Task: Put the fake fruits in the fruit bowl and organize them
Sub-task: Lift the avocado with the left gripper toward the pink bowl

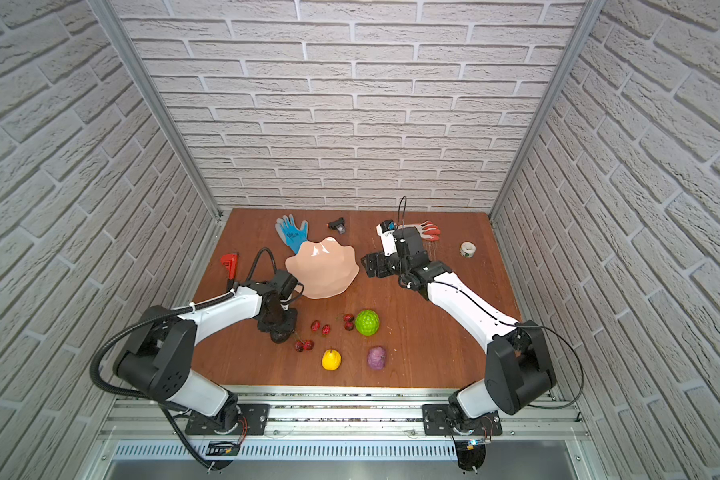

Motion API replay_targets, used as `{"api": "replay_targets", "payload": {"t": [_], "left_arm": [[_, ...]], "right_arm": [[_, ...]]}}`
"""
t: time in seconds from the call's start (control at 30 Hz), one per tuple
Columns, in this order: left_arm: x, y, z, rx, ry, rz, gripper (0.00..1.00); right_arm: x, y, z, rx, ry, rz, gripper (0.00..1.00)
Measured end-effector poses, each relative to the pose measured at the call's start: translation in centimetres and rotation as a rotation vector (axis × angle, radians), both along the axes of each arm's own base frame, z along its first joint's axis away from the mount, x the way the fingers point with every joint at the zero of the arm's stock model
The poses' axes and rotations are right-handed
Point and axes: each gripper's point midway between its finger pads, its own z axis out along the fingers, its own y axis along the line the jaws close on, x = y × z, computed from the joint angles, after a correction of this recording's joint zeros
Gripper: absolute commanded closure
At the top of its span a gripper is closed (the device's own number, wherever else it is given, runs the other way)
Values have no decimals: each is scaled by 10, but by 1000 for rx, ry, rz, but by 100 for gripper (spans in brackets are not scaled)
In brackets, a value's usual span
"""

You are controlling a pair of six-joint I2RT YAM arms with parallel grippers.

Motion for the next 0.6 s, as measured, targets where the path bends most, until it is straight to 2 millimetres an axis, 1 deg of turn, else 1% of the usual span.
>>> {"api": "replay_targets", "payload": {"t": [0.27, 0.5, 0.57, 0.6], "left_arm": [[6, 0, 30, -28, -66, 6, 66], [5, 5, 42, -30, -79, 23, 69], [5, 7, 50, -30, -79, 30, 69], [7, 6, 56, -35, -88, 32, 68]], "right_arm": [[0, 0, 1, 6, 2, -4, 12], [-1, 2, 1, 9, 3, -2, 12], [-1, 2, 1, 9, 3, -2, 12], [-1, 2, 1, 8, 3, -2, 12]]}}
